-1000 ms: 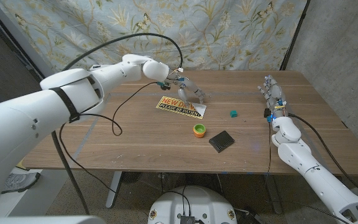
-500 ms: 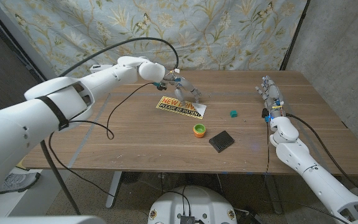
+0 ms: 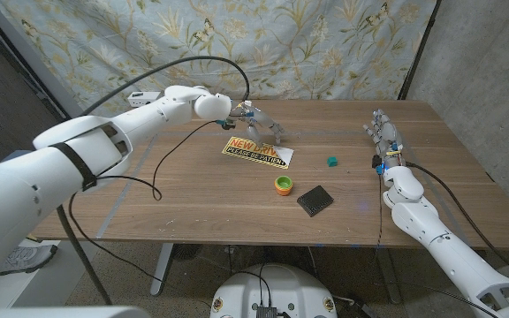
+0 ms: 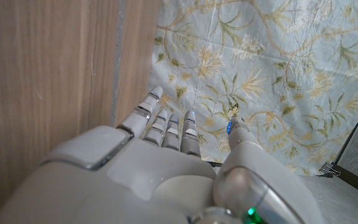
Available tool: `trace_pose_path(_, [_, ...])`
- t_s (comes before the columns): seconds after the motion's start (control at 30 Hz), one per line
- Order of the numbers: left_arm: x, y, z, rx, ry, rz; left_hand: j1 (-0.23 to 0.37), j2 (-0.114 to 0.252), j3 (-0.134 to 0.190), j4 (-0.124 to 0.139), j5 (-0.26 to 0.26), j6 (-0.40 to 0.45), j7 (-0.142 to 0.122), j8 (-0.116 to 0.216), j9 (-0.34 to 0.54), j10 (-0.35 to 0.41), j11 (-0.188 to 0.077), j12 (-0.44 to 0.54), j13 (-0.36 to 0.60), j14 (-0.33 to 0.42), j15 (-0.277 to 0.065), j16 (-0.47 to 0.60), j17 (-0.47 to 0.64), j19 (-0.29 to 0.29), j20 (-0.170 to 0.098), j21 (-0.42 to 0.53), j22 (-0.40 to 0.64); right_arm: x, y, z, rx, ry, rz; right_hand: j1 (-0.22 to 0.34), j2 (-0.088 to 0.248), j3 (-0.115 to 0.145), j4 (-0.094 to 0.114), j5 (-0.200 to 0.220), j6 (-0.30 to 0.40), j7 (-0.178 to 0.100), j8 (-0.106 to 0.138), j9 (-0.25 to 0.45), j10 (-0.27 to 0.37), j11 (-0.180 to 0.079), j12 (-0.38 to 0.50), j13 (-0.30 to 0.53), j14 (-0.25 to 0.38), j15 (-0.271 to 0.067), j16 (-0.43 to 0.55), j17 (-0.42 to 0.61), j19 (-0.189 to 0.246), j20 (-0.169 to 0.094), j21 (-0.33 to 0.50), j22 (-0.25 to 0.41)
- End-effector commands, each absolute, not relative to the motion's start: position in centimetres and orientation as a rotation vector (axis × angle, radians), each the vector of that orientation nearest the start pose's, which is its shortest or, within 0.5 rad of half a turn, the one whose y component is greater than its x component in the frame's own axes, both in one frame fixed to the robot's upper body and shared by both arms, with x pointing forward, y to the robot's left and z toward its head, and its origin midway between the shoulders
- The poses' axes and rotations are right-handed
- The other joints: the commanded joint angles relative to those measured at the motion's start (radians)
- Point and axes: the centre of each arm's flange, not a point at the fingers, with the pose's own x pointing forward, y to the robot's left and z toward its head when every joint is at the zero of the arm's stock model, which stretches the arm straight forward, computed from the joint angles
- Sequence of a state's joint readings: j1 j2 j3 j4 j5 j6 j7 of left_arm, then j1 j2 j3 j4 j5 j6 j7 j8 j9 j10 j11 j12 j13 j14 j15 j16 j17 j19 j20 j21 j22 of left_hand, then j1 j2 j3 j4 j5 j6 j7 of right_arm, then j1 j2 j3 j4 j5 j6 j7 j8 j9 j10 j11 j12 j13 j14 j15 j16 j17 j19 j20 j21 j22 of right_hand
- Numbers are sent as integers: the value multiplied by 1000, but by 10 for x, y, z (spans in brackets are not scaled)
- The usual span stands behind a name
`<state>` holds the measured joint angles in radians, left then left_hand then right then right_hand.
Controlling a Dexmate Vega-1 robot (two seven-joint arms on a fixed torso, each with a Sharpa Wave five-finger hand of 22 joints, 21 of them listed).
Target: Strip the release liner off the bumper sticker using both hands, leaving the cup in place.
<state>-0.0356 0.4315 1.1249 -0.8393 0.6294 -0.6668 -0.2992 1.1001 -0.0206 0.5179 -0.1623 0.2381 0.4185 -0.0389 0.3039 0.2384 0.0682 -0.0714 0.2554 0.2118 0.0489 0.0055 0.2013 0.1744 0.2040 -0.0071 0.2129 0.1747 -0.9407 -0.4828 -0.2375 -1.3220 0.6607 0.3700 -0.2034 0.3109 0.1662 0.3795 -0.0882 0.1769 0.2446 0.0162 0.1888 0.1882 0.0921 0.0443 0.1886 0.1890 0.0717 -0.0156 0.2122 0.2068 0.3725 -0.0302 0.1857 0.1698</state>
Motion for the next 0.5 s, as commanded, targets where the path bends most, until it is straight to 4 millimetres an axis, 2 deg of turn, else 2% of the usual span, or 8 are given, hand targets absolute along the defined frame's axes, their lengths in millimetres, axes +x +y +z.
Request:
trace_pose_path(0.03, [684, 97, 107, 1966, -816, -679, 12, 0, -7, -1, 7, 22, 2, 11, 5, 15, -5, 5, 4, 12, -3, 4, 3, 16, 0, 6, 4, 635, -365, -47, 209, -641, -121, 9, -1, 4, -1, -1, 5, 6, 4, 2, -4, 2, 5, 1, -3, 1, 4, 2, -3, 3, 8, 2])
trace_pose_path(0.5, [683, 91, 103, 1963, -817, -703, 17, -1, -17, 0, 11, 41, 4, 25, 12, 31, -8, 6, 6, 26, -10, 2, 3, 26, -2, 7, 5, 633, -369, -52, 213, -637, -132, 9, -1, 4, -1, -1, 5, 7, 4, 2, -4, 2, 6, 1, -2, 2, 5, 2, -3, 5, 8, 2])
